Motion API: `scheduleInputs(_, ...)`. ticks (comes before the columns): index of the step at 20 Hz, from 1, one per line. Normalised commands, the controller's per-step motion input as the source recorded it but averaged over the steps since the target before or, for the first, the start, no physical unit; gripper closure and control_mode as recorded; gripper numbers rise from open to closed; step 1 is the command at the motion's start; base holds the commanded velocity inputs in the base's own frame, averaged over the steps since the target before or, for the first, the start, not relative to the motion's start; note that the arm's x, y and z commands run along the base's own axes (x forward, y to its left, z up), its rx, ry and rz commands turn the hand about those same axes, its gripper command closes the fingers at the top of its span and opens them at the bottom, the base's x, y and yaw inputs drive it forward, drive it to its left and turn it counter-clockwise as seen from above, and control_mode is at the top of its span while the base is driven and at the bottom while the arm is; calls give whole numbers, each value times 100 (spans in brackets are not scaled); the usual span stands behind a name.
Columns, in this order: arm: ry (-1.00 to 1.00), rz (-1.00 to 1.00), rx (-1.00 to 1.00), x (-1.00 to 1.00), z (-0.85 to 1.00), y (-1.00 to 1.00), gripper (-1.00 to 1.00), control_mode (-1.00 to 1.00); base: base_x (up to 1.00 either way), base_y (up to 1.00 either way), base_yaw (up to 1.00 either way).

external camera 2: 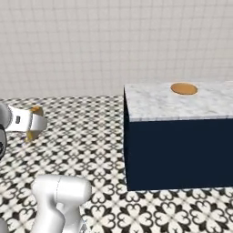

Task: Start the toaster. Once the lever pops up, take the bread to the plate on the dining counter.

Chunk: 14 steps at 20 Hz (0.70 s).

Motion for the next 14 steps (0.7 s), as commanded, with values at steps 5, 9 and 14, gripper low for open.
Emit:
scheduleInputs(5,0,0,0,0,0,0,100,100,100,100,-44)
scheduleInputs(9,0,0,0,0,0,0,100,100,100,100,-48)
scheduleInputs(14,0,0,0,0,0,0,100,100,100,100,-52)
